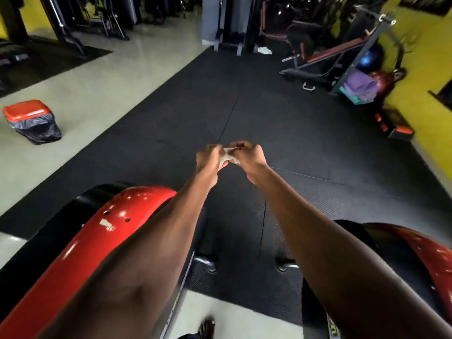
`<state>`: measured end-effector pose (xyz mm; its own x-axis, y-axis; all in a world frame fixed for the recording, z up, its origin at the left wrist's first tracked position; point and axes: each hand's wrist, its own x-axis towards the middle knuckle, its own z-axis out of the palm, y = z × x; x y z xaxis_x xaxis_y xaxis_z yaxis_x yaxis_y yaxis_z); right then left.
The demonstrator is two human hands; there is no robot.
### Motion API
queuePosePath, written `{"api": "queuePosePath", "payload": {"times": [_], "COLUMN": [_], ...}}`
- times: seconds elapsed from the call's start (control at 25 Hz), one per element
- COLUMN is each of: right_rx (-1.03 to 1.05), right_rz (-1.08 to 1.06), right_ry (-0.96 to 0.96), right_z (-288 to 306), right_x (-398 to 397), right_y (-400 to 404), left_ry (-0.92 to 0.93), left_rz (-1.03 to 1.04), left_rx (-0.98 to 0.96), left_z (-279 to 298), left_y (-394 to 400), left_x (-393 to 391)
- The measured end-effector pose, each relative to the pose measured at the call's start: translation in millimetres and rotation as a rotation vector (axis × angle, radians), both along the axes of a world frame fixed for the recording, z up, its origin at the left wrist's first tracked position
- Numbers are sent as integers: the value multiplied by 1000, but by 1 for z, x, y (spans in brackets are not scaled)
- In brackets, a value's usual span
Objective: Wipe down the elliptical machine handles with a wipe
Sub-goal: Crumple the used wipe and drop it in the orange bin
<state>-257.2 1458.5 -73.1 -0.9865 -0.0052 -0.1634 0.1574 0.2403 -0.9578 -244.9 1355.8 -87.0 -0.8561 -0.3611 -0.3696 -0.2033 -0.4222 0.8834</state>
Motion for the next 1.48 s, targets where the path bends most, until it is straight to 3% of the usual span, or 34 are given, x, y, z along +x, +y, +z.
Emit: {"api": "queuePosePath", "payload": {"times": [0.24,0.56,0.72,0.84,1.08,1.32,1.48], "right_rx": [-166,-17,-60,19,-65,-115,-189], "right_rz": [3,193,389,524,781,836,924], "right_ry": [-83,-27,-81,-65,-34,-35,-108], "right_z": [16,-6,-1,-3,-22,-23,-22], "right_x": [-163,-428,-531,-577,-648,-701,-737], "right_y": [-1,-50,-97,-168,-349,-554,-680], "left_ry": [93,5,-4,-55,-28,-53,-23], "left_rz": [-3,140,235,387,510,731,791], "left_rx": [-165,-253,-274,-249,-143,50,-36], "left_z": [7,7,2,0,-33,-18,-7], "left_y": [-7,-53,-102,-162,-334,-524,-634], "left_x": [-167,-401,-489,-527,-584,-626,-651]}}
